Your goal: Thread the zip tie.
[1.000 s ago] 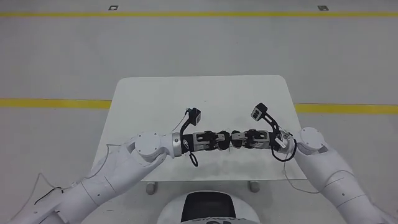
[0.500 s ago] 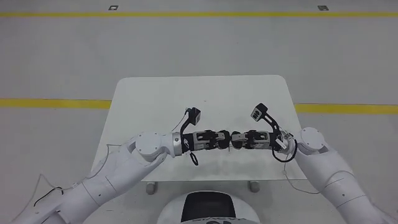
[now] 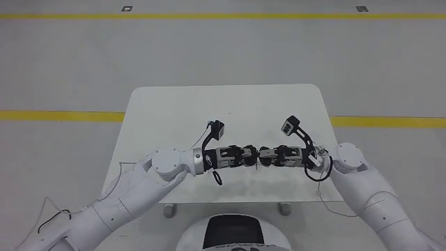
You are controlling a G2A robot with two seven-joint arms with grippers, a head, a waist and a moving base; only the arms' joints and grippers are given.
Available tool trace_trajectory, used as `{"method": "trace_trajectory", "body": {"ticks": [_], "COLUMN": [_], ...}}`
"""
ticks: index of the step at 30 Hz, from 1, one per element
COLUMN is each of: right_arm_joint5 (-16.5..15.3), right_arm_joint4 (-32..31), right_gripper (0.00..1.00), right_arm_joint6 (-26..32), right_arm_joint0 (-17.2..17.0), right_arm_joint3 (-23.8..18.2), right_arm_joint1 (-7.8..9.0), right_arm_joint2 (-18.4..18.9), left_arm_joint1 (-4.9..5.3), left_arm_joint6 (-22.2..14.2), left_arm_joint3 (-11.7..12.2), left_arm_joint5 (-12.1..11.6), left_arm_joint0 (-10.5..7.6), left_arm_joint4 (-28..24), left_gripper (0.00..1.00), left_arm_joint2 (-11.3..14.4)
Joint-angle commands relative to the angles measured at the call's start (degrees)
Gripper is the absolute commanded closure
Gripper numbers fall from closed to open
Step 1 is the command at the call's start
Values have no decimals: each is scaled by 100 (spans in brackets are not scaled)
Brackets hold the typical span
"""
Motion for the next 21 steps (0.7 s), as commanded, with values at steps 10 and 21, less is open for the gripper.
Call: {"method": "trace_trajectory", "body": {"ticks": [10,21], "right_arm_joint5": [-8,10], "right_arm_joint4": [6,17], "right_gripper": [100,0], "right_arm_joint6": [92,73], "right_arm_joint0": [-12,-29], "right_arm_joint3": [3,21], "right_arm_joint1": [-14,-21], "right_arm_joint2": [15,68], "left_arm_joint1": [-42,-75], "left_arm_joint6": [-45,-96], "left_arm_joint3": [17,70], "left_arm_joint5": [35,-11], "left_arm_joint0": [39,80], "left_arm_joint4": [54,102], "left_gripper": [98,100], "left_arm_joint2": [-54,-130]}}
